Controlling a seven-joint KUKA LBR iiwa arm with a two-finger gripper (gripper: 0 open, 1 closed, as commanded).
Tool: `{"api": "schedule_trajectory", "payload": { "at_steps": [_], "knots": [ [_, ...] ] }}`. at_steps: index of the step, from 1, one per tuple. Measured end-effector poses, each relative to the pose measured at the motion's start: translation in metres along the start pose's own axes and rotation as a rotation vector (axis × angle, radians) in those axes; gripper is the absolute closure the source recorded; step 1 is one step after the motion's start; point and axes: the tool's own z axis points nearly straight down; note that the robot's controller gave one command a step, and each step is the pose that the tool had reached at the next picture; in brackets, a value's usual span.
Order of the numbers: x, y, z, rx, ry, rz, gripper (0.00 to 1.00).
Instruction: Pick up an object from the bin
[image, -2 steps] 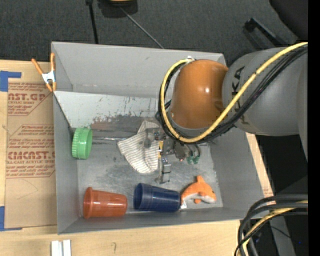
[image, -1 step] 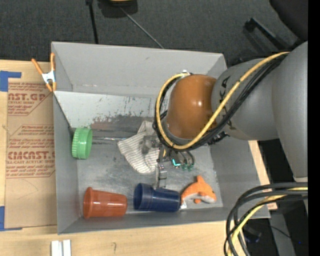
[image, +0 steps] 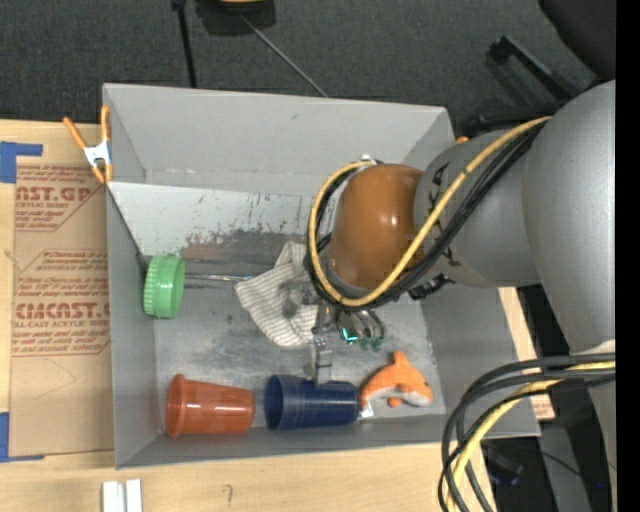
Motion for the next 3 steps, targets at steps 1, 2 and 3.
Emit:
{"api": "schedule_trajectory", "payload": {
  "at_steps": [1, 2, 3],
  "knots": [
    [-0.002, -0.006, 0.036, -0.001, 0.000, 0.132, 1.00],
    [-0.002, -0.006, 0.036, -0.001, 0.000, 0.132, 1.00],
    [0.006, -0.034, -0.083, 0.001, -0.001, 0.095, 1.00]
  ]
}}
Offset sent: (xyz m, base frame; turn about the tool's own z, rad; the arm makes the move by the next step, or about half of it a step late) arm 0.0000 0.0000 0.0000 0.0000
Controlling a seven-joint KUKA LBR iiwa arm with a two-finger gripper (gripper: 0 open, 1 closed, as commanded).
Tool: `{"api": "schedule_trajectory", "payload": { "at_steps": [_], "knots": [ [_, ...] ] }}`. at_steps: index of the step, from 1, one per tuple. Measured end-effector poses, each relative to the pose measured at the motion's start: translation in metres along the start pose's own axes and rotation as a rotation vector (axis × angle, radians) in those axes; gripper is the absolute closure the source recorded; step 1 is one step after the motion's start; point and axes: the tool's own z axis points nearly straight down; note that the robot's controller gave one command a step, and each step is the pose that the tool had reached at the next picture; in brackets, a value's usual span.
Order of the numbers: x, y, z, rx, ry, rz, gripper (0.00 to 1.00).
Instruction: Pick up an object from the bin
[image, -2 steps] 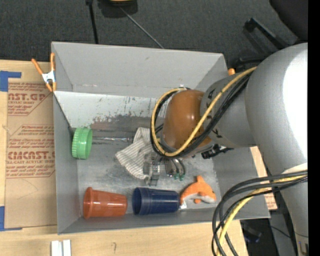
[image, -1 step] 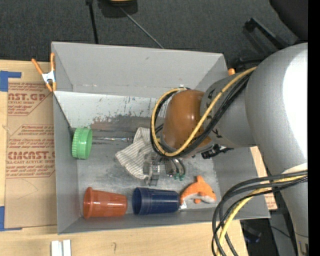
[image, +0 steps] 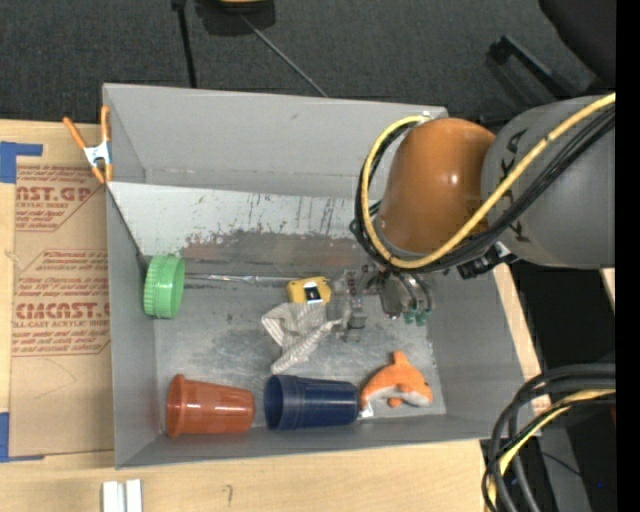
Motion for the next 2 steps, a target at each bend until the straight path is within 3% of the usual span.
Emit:
{"api": "schedule_trajectory", "payload": {
  "at_steps": [1, 2],
  "knots": [
    [0.000, 0.000, 0.000, 0.000, 0.000, 0.000, 1.00],
    [-0.005, 0.002, 0.021, 0.000, -0.007, -0.059, 1.00]
  ]
}}
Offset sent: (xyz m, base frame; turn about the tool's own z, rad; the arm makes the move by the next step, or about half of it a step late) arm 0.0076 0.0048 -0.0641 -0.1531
